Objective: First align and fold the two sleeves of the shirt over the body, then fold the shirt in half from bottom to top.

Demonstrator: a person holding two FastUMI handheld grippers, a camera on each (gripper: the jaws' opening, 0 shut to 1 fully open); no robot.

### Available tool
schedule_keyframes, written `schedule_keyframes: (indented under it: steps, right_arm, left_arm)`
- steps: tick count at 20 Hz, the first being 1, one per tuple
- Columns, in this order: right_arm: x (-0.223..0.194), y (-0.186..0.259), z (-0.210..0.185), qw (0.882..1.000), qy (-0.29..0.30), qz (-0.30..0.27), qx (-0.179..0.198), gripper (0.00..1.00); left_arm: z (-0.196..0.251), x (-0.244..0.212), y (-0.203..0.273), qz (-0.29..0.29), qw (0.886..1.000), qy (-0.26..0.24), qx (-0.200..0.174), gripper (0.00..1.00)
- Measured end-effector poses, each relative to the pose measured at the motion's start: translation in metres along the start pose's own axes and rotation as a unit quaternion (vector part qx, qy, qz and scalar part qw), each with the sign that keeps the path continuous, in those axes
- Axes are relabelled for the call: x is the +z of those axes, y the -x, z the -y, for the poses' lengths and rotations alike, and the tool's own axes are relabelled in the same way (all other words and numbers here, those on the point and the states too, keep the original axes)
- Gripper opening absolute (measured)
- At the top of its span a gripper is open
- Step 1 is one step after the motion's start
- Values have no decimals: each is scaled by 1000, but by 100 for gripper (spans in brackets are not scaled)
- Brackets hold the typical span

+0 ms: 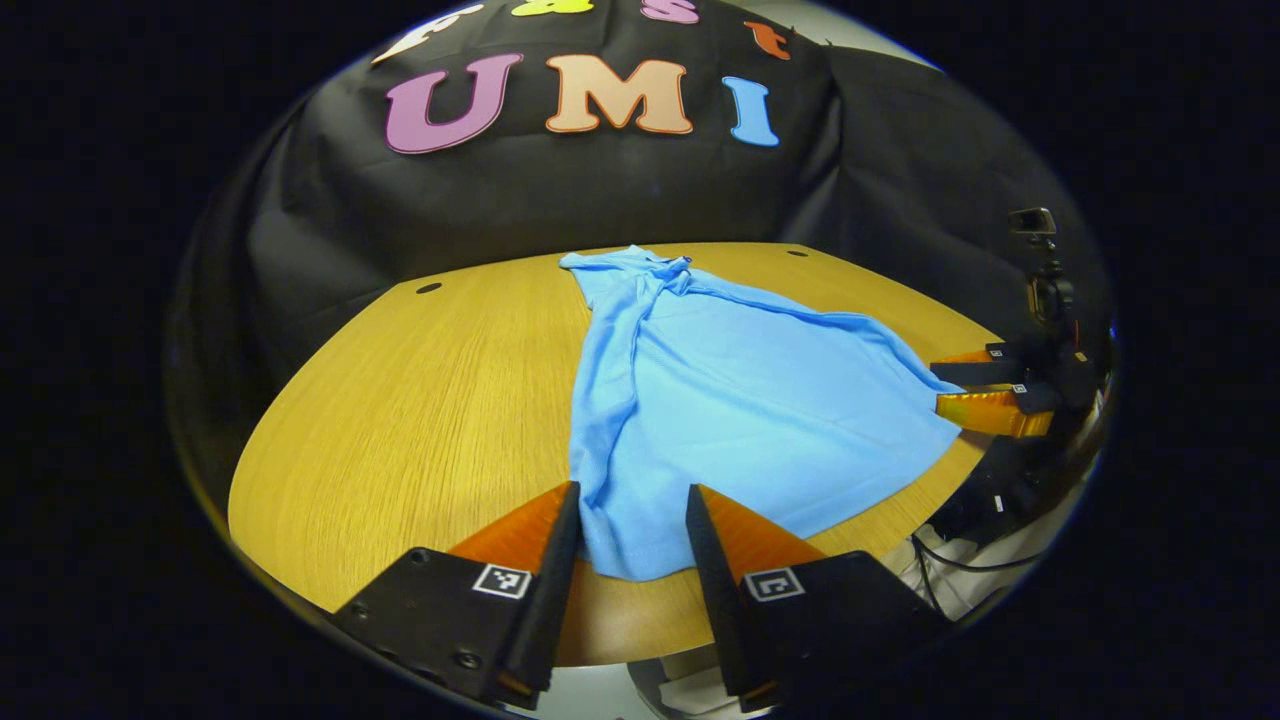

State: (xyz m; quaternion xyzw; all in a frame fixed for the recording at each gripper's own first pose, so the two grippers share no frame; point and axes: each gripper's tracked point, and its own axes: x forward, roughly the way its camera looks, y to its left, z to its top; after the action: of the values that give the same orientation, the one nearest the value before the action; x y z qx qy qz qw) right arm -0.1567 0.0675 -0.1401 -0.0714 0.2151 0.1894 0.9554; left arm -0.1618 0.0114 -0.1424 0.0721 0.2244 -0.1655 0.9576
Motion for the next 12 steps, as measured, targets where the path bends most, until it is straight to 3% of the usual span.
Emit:
schedule_keyframes:
  steps: [1,2,3,4,5,6,12]
  right_arm:
    - [-2,0,-1,1000,-4,2,2,65]
    - [-2,-1,-1,1000,-8,2,5,48]
    - [-2,-1,-1,1000,-16,2,6,45]
    - [-2,-2,0,1000,-27,3,10,31]
    - [-2,-3,-2,999,-41,3,15,24]
    - [-2,-3,-1,998,-54,0,18,12]
    - [0,-3,-4,999,-35,6,14,8]
  left_arm:
    - [2,1,0,-2,1000,-1,-4,49]
    - [4,1,1,-1,1000,-3,-8,43]
    - [7,2,-2,2,1000,-1,-14,34]
    - [9,3,-3,8,1000,5,-17,29]
    - [8,4,-3,13,1000,15,-16,12]
    - [7,5,-4,13,1000,22,-17,5]
    - [7,6,-3,39,998,38,-24,2]
